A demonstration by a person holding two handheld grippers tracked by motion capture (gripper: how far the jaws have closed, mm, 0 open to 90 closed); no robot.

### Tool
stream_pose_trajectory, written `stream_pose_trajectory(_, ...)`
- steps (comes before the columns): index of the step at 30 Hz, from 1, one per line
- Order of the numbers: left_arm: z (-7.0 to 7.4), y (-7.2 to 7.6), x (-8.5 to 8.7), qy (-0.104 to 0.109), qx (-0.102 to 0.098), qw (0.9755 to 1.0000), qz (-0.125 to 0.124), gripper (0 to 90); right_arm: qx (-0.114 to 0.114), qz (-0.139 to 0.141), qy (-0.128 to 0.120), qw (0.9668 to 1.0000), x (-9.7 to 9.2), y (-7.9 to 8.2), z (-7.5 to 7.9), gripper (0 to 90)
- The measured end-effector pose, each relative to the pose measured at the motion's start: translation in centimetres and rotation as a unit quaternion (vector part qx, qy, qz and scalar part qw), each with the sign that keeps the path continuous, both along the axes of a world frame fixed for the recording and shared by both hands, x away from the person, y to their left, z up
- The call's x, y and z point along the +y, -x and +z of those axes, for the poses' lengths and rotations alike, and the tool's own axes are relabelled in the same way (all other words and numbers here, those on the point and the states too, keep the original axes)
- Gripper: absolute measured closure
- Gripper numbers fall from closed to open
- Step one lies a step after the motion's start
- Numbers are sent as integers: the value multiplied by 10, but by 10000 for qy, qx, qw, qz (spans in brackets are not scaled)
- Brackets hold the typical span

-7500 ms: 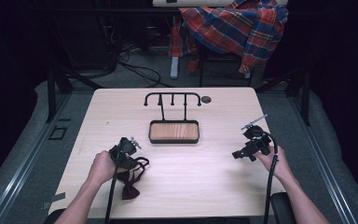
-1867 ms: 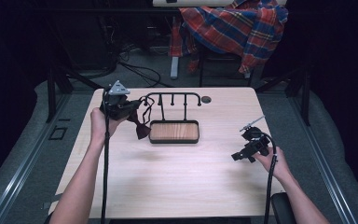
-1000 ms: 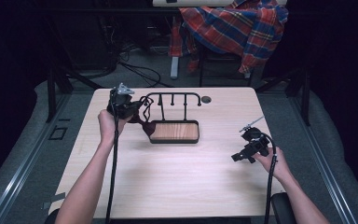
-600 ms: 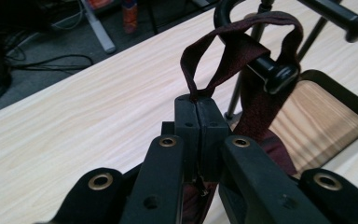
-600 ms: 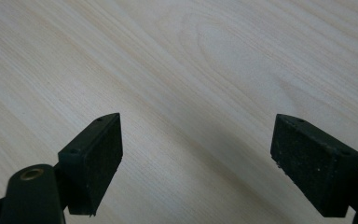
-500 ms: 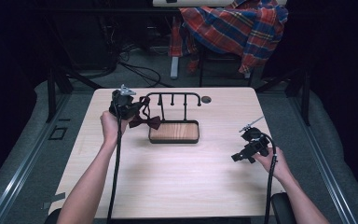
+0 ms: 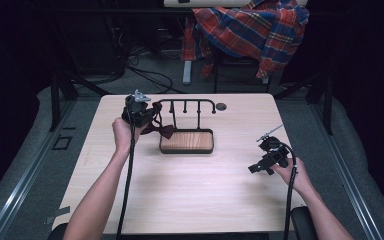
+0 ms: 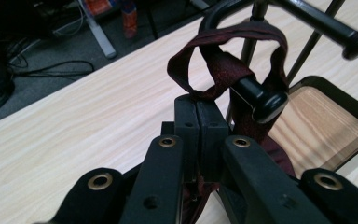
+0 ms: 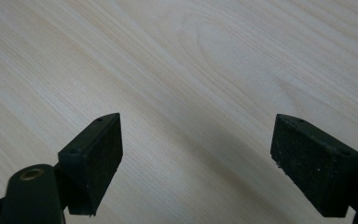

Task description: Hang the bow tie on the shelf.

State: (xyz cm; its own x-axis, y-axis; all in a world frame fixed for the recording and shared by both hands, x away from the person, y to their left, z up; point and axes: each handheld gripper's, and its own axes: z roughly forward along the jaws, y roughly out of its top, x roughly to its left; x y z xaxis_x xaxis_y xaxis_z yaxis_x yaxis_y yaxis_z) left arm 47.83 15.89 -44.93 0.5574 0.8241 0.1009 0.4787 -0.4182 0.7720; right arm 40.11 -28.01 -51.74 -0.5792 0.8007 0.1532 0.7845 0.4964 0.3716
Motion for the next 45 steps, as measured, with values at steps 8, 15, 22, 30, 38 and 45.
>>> stream_pose_trajectory(8,-6,-3,5,-108,163,9998,70,879,26,24,3,10000,0,0,0,165)
stream_pose_trajectory(15,-10,1,7,-247,238,9994,35,857,22,57,-12,10000,0,0,1,165)
stream_pose_trajectory(22,-11,4,11,-144,389,9991,-21,687,30,107,59,9999,-1,0,2,165)
stream_pose_trajectory(30,-5,8,15,-194,453,9988,57,441,-77,-115,-164,9998,1,2,-1,165)
stream_pose_trajectory(38,4,12,24,-81,505,9987,-22,295,22,104,46,9999,0,0,2,165)
stream_pose_trajectory(45,15,16,25,-53,494,9987,-102,293,35,98,12,9999,-1,0,2,165)
